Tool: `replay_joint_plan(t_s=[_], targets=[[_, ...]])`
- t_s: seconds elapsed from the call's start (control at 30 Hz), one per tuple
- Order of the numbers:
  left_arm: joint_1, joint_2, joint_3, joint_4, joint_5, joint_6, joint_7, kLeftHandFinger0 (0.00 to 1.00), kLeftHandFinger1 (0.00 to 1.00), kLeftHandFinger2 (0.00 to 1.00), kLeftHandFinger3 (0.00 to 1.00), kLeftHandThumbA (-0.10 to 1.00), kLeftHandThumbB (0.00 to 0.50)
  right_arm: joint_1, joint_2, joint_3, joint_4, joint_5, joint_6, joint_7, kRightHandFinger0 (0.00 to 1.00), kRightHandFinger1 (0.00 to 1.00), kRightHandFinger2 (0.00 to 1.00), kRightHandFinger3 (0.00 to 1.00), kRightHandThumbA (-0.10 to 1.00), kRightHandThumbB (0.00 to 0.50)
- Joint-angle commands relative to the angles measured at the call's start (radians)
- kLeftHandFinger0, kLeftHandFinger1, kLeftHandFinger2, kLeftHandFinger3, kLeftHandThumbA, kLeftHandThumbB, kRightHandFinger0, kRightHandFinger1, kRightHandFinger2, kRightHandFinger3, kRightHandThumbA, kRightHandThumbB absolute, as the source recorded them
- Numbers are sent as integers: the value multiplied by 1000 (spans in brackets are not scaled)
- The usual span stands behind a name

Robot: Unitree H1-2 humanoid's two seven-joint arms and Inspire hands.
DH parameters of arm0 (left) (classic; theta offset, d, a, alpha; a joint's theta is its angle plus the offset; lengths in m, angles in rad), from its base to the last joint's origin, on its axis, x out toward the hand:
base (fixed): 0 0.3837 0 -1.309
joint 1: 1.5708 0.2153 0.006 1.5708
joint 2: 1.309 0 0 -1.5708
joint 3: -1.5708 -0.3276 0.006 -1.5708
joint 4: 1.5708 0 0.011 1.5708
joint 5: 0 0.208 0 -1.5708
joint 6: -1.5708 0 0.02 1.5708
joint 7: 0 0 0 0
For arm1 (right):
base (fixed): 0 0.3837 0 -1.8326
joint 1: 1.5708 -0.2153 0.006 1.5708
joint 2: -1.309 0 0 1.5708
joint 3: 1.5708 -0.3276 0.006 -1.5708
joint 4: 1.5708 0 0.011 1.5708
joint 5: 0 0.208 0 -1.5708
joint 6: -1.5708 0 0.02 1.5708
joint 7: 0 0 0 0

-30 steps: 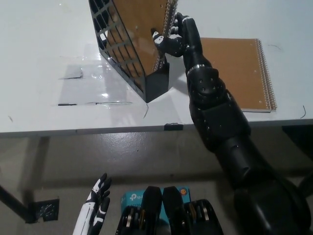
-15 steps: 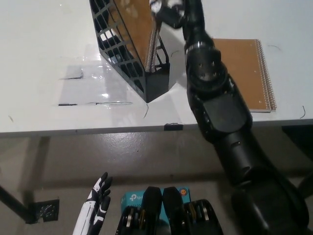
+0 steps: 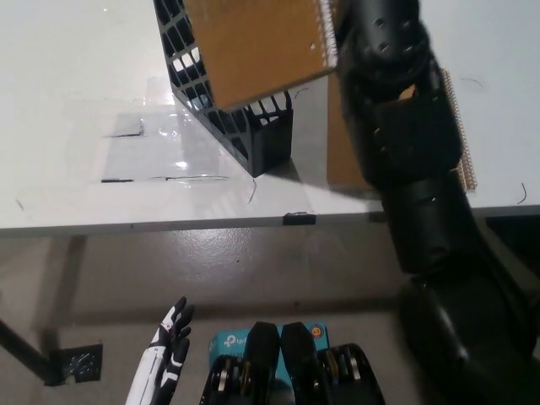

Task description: Use the right hand to pick up a book from the book holder on the left side and put it on another book on the right side

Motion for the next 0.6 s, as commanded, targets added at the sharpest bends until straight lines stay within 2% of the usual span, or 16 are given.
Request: replay_joint_plan(t_s=[0.0,0.07,0.2,0.3,0.4,0.43,0.5,0.53,0.57], targets=[[-5,3,0,-5,-4,-27,-2,1000,1000,1000,1000,967,183,-126,-22,-76,-51,155,7,41,0,365,764,811,-100,86],[-4,0,-1,-4,-2,-24,-1,1000,1000,1000,1000,968,184,-125,-39,-94,-62,167,28,50,0,390,783,820,-100,82],[1,4,-1,-9,-5,-21,-4,1000,1000,1000,1000,974,180,-95,-74,-151,-96,238,70,68,0,381,740,842,-100,77],[8,5,0,-9,-6,-19,-5,1000,1000,1000,1000,978,179,-83,-99,-191,-95,281,113,75,0,389,771,852,-100,66],[13,4,2,-2,-13,-32,-3,1000,1000,1000,1000,971,179,-80,-143,-267,-73,359,175,76,0,337,755,830,-100,78],[13,4,2,-3,-11,-30,-2,1000,1000,1000,1000,969,176,-81,-149,-283,-68,373,187,74,0,333,758,856,-100,86],[16,4,4,-2,-10,-28,0,1000,1000,1000,1000,970,177,-75,-171,-305,-52,395,197,90,0,339,758,904,-100,71],[17,3,5,2,-11,-32,2,1000,1000,1000,1000,969,172,-69,-188,-327,-34,413,206,92,0,359,773,958,-100,77],[18,1,5,4,-12,-34,3,1000,1000,1000,1000,969,171,-67,-193,-337,-26,420,213,84,0,361,774,963,-100,81]])
